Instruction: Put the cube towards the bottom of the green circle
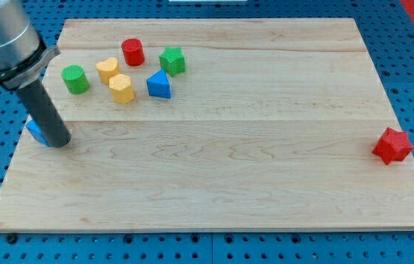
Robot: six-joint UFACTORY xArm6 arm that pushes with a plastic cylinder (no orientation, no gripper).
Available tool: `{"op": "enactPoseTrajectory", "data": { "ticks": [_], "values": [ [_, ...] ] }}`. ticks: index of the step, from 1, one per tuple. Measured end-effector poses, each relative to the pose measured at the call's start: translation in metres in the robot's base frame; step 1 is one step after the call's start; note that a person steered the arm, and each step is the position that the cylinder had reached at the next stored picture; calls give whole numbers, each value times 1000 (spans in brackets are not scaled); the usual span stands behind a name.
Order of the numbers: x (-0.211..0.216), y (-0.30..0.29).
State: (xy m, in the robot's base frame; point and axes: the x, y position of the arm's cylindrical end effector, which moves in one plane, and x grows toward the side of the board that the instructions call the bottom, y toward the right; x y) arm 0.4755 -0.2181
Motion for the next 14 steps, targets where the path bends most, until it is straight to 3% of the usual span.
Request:
{"op": "enactPoseTrajectory", "data": {
  "ticks": [1,2,3,4,10,13,14],
  "values": [
    [5,19],
    [53,17],
    [49,-38],
    [29,-58],
    [-28,7],
    [-83,12],
    [-63,12]
  ]
}}
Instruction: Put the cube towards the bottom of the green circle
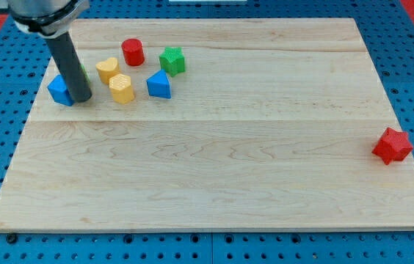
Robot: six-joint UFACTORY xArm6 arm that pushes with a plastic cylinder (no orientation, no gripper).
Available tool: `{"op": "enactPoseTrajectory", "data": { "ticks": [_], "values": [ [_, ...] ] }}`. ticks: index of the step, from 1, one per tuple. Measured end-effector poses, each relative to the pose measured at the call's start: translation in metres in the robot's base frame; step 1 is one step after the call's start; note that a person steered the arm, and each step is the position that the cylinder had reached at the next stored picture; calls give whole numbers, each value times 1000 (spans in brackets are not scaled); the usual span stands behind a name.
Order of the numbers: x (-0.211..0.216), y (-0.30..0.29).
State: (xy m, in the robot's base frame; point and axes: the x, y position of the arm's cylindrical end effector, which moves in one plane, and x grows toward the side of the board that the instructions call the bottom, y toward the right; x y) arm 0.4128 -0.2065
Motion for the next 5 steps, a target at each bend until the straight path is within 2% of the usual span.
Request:
{"op": "enactPoseTrajectory", "data": {
  "ticks": [1,2,5],
  "values": [
    [44,-21],
    [23,-96],
    [-4,-84]
  ]
}}
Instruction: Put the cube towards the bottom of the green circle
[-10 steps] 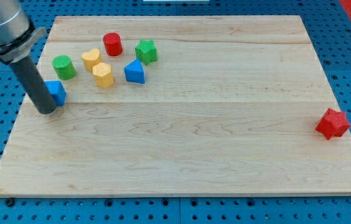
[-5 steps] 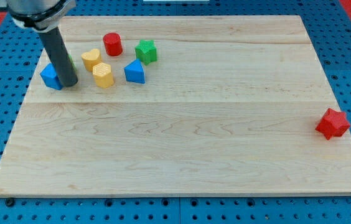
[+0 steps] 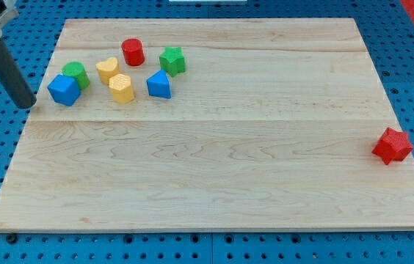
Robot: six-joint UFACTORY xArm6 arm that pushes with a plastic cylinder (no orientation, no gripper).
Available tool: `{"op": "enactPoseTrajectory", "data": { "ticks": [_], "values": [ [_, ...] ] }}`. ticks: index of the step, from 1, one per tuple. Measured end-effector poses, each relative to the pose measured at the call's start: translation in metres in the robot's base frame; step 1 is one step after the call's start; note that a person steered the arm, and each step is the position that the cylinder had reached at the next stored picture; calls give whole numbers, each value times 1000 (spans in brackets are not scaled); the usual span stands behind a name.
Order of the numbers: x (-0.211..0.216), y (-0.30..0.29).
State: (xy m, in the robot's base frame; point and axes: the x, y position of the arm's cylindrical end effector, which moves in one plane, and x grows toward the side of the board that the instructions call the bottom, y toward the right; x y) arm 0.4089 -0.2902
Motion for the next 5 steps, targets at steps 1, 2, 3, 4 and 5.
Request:
{"op": "enactPoseTrajectory", "data": {
  "ticks": [1,2,3,4,5],
  "values": [
    [-1,27],
    [-1,67],
    [-1,104],
    [-1,117],
    [10,117]
  ]
}}
